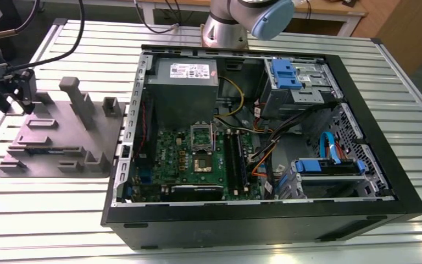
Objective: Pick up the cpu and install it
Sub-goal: 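Pick up the cpu and move it towards the insertion slot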
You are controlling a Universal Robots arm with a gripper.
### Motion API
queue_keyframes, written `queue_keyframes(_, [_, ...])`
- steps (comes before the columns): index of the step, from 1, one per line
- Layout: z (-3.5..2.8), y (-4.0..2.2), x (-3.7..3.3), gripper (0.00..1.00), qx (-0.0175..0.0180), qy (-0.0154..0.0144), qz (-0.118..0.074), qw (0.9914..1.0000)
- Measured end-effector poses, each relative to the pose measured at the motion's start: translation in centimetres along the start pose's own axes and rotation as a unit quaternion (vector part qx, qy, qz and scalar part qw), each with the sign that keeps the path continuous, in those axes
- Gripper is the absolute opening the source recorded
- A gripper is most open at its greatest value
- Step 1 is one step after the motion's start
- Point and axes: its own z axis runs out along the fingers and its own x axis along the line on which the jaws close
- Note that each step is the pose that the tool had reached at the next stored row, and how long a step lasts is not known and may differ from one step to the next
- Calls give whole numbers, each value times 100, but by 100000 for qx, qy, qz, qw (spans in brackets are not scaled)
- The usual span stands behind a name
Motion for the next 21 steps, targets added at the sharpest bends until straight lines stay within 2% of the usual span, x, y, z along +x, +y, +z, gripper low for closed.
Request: queue_keyframes(21, [-56, 2, 0, 47, 2, -1, 1, 100000])
